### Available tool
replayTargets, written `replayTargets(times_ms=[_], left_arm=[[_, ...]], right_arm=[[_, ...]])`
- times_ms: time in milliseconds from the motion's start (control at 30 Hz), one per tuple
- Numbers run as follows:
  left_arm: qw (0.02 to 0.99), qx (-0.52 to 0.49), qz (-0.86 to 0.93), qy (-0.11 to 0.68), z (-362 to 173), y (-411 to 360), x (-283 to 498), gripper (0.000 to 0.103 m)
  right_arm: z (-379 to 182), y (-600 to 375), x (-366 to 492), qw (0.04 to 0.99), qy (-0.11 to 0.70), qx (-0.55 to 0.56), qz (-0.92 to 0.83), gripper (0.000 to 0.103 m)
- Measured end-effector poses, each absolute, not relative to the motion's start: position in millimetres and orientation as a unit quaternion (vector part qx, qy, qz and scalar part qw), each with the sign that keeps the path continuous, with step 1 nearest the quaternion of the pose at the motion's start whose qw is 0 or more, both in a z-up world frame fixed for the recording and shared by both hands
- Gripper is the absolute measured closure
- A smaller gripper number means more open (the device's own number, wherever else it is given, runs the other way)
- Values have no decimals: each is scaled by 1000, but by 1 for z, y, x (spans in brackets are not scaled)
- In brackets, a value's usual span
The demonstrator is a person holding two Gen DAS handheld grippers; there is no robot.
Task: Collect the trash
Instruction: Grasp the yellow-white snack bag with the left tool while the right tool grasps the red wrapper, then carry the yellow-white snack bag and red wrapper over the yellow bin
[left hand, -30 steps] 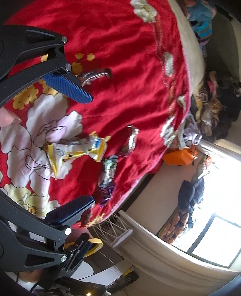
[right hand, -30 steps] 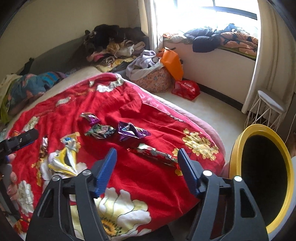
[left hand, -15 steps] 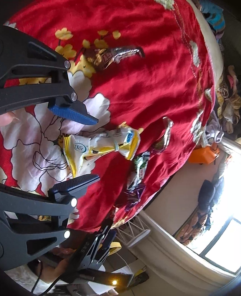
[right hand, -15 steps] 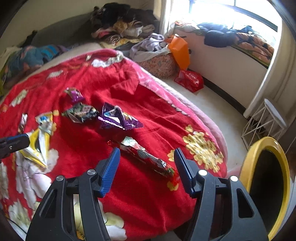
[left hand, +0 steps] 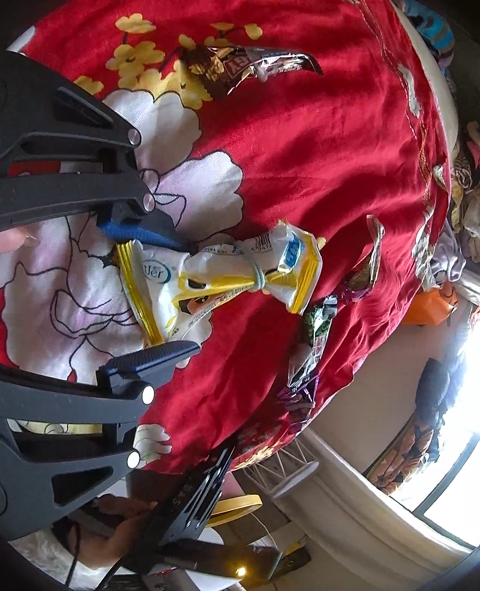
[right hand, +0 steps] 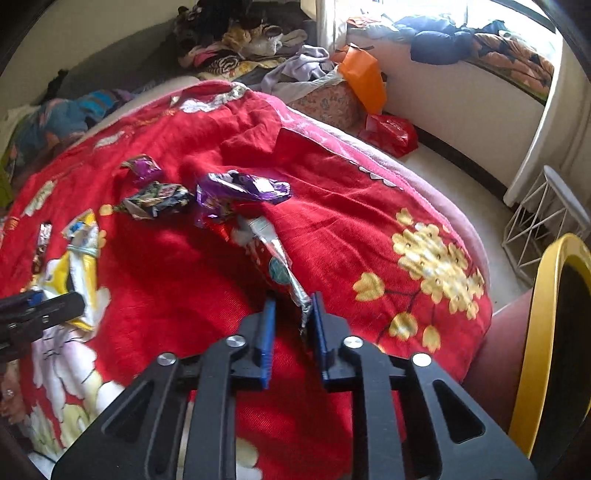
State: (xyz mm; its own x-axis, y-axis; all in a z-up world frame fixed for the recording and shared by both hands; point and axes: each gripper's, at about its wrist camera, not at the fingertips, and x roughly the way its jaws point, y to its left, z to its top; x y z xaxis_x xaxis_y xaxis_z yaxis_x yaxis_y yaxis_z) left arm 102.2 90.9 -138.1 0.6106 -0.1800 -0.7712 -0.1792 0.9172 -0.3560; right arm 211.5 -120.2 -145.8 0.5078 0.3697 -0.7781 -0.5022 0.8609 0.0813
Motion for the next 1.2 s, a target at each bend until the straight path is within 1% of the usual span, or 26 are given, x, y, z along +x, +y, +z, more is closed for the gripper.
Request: replayTargets(times_ms=[100,300,500,867,1200], left_arm=[[875,-200,0,440,-139,90,102,67],[875,-209,-1,437,-138,94,99,76],[872,-232,-8,431,-134,100,94,81],[885,-240,-14,399,-105,103,89,82],[903,-213,-37,371,-74,83,87,82]], right_arm=[[-140,-121,201,866,420,-70,261,96],[-132,-117,179,850,424,-48,309,97],[-134,-89,149,834,427,-90,338,97],[-111,-93,133,837,408,-63,359,97],[-88,-105,126,854,383,-47,350,97]])
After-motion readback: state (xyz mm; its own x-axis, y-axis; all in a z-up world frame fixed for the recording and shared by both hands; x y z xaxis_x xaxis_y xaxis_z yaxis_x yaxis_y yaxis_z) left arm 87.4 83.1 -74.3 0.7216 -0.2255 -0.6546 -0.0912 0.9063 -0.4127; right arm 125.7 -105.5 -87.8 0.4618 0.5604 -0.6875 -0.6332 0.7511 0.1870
